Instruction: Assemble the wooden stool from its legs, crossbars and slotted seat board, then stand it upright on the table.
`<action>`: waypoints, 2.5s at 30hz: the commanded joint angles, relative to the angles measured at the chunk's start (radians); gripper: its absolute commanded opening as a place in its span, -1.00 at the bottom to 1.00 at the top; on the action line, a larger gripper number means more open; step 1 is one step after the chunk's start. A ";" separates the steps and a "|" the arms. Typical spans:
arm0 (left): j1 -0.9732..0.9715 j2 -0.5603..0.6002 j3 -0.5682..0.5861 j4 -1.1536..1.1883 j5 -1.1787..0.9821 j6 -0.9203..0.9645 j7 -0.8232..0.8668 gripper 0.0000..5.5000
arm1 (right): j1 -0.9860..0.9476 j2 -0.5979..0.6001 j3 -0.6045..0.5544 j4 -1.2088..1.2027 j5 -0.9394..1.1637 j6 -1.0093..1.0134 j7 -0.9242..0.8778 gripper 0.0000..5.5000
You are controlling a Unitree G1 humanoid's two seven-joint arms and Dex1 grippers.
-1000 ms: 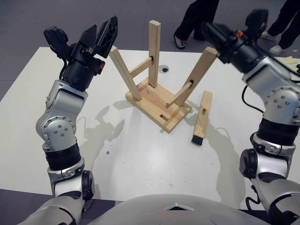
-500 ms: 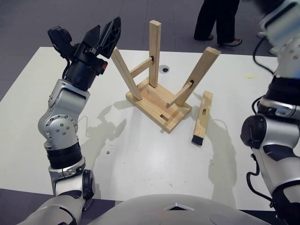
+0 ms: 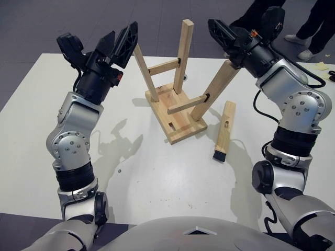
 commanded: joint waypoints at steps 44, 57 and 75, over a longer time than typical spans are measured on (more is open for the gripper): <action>0.046 -0.006 0.017 -0.048 0.003 -0.001 0.052 0.96 | 0.757 -0.350 0.325 -0.308 -0.404 0.271 0.079 0.55; 0.034 -0.007 0.008 -0.035 0.022 -0.003 0.044 0.96 | 0.696 -0.326 0.318 -0.255 -0.499 0.211 0.078 -0.21; -0.283 -0.070 0.100 0.041 -0.547 0.029 0.191 0.96 | 0.140 -0.367 0.297 -0.023 -0.761 -0.953 0.240 -0.24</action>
